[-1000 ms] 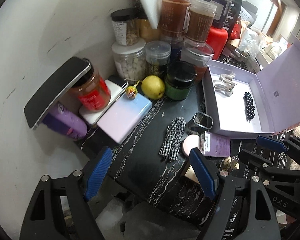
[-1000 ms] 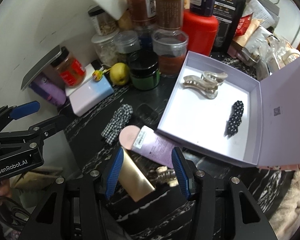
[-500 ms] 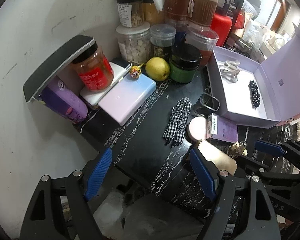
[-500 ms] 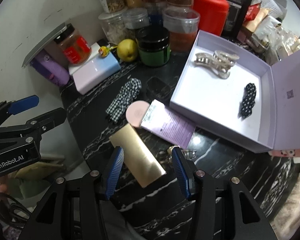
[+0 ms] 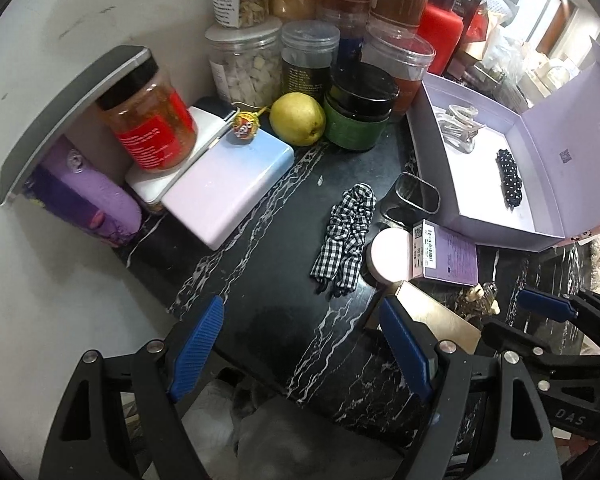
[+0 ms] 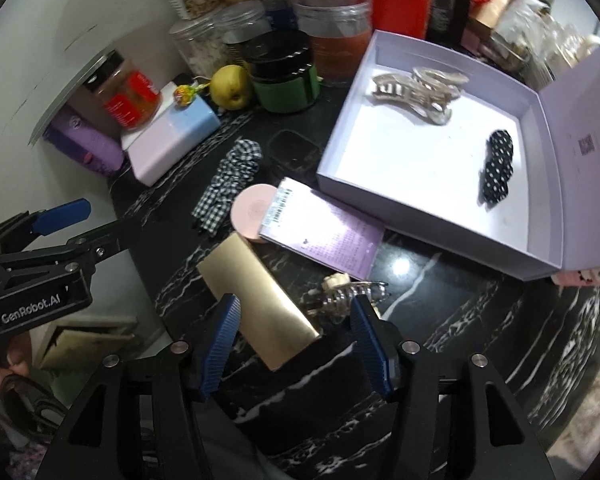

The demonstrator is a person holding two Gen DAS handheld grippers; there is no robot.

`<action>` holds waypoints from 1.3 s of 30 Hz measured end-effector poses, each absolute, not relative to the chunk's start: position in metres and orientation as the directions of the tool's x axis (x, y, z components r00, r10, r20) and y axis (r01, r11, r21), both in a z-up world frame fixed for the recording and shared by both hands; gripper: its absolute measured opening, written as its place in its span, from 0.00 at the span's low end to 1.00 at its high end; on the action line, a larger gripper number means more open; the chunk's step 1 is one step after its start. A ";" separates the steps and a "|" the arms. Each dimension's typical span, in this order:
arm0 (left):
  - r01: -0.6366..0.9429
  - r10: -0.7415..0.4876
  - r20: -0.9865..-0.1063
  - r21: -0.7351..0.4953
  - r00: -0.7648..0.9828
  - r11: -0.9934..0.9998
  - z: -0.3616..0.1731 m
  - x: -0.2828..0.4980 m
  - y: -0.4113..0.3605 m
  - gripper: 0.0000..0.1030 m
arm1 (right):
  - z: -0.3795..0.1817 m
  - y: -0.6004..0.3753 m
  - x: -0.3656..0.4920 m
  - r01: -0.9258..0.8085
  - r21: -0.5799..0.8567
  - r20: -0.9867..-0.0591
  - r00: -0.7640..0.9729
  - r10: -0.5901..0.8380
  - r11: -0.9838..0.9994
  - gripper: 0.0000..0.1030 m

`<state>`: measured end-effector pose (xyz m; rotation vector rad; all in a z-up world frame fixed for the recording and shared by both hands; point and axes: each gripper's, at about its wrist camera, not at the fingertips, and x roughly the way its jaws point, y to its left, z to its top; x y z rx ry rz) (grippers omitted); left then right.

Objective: Organize rigid objects
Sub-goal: 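Grasp the clear flowered claw clip with the right gripper while the left gripper grasps the gingham scrunchie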

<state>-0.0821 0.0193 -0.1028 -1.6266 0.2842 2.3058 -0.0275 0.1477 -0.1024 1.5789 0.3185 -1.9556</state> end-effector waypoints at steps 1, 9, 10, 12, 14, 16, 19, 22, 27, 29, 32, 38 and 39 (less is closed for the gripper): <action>-0.361 0.134 -0.943 -0.016 -0.305 -0.932 -0.105 -0.084 0.021 0.78 | -0.104 0.149 -0.029 0.575 0.184 -0.948 -0.111 -0.299 -0.797 0.57; -0.395 0.135 -0.957 -0.024 -0.256 -0.918 -0.127 -0.103 0.034 0.78 | -0.121 0.165 -0.041 0.507 0.196 -0.958 -0.085 -0.275 -0.839 0.61; -0.400 0.136 -0.958 -0.025 -0.252 -0.916 -0.130 -0.105 0.035 0.78 | -0.124 0.167 -0.043 0.498 0.200 -0.959 -0.077 -0.273 -0.844 0.62; -0.414 0.135 -0.961 -0.025 -0.240 -0.910 -0.136 -0.109 0.040 0.78 | -0.131 0.169 -0.046 0.481 0.205 -0.962 -0.060 -0.265 -0.853 0.64; -0.424 0.133 -0.964 -0.024 -0.229 -0.905 -0.142 -0.113 0.043 0.78 | -0.136 0.171 -0.049 0.474 0.212 -0.963 -0.046 -0.265 -0.854 0.65; -0.427 0.133 -0.968 -0.030 -0.212 -0.904 -0.148 -0.119 0.046 0.78 | -0.141 0.171 -0.051 0.471 0.212 -0.965 -0.036 -0.259 -0.856 0.71; -0.427 0.126 -0.970 -0.025 -0.209 -0.904 -0.154 -0.125 0.050 0.78 | -0.147 0.170 -0.054 0.471 0.205 -0.969 -0.029 -0.247 -0.858 0.77; -0.425 0.116 -0.973 -0.022 -0.197 -0.905 -0.161 -0.131 0.052 0.78 | -0.153 0.168 -0.057 0.479 0.195 -0.973 -0.013 -0.229 -0.856 0.77; -0.425 0.125 -0.976 -0.039 -0.176 -0.904 -0.171 -0.139 0.058 0.78 | -0.160 0.168 -0.064 0.469 0.203 -0.974 0.004 -0.227 -0.860 0.81; -0.421 0.121 -0.977 -0.037 -0.176 -0.906 -0.174 -0.142 0.059 0.76 | -0.162 0.168 -0.067 0.473 0.199 -0.975 0.007 -0.222 -0.858 0.81; -0.423 0.131 -0.978 -0.051 -0.162 -0.905 -0.180 -0.146 0.062 0.69 | -0.168 0.167 -0.071 0.473 0.196 -0.977 0.023 -0.210 -0.859 0.81; -0.478 0.119 -0.972 -0.008 -0.202 -0.878 -0.181 -0.143 0.074 0.55 | -0.174 0.165 -0.069 0.482 0.209 -0.976 0.045 -0.214 -0.851 0.81; -0.488 0.119 -0.971 -0.002 -0.207 -0.873 -0.180 -0.143 0.076 0.51 | -0.175 0.164 -0.068 0.486 0.206 -0.976 0.044 -0.212 -0.849 0.81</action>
